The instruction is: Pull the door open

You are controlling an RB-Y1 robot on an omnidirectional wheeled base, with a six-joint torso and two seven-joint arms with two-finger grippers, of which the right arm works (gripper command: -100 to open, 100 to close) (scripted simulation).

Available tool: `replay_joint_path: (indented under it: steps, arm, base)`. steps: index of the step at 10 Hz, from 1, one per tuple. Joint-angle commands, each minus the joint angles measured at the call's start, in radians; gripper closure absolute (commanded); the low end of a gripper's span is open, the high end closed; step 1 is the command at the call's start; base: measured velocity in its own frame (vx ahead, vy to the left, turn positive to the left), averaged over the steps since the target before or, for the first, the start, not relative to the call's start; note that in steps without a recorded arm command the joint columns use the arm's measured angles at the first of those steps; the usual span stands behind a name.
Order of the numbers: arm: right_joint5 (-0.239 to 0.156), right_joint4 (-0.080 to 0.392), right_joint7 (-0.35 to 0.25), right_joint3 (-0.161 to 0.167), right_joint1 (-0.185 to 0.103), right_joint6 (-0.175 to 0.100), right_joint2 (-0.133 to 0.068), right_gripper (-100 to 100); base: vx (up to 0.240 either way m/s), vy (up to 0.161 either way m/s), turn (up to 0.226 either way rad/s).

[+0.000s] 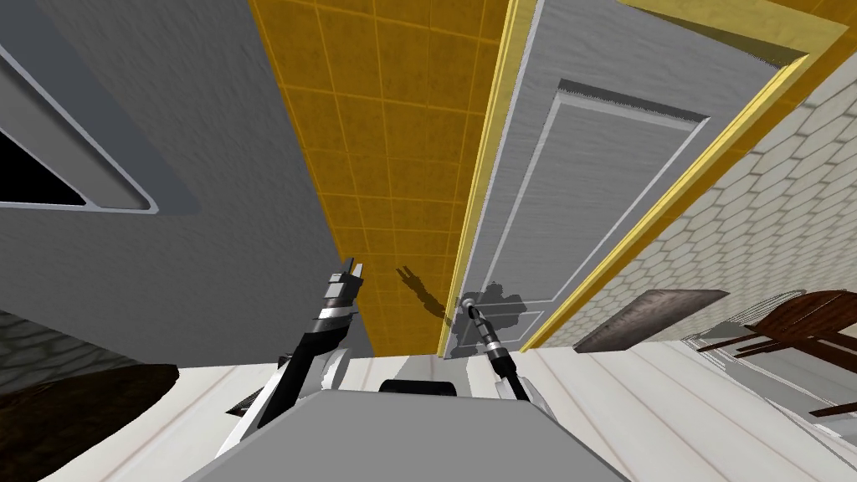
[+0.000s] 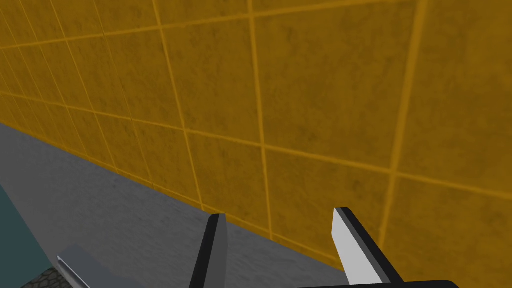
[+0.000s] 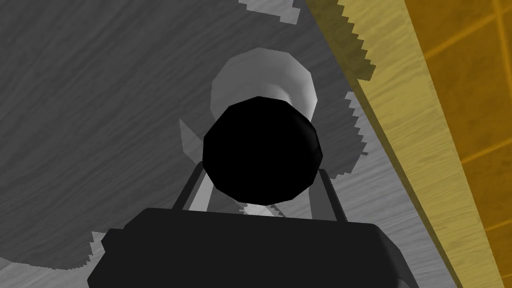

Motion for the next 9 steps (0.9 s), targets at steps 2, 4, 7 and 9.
replay_joint_path:
  steps: [2,4,7,9]
  arm:
    - [-0.025,0.007,-0.068,0.018,0.002,-0.004,0.007,100]
    - [-0.044,0.005,-0.11,0.023,0.003,-0.002,0.005,100]
    - [-0.086,0.002,-0.186,0.034,0.005,0.001,0.001,100]
    - [-0.107,0.001,-0.23,0.04,0.006,0.003,-0.002,100]
  base:
    - [-0.035,-0.01,0.053]
    - [-0.026,-0.013,0.067]
    - [-0.042,-0.021,0.14]
    - [-0.039,-0.016,0.015]
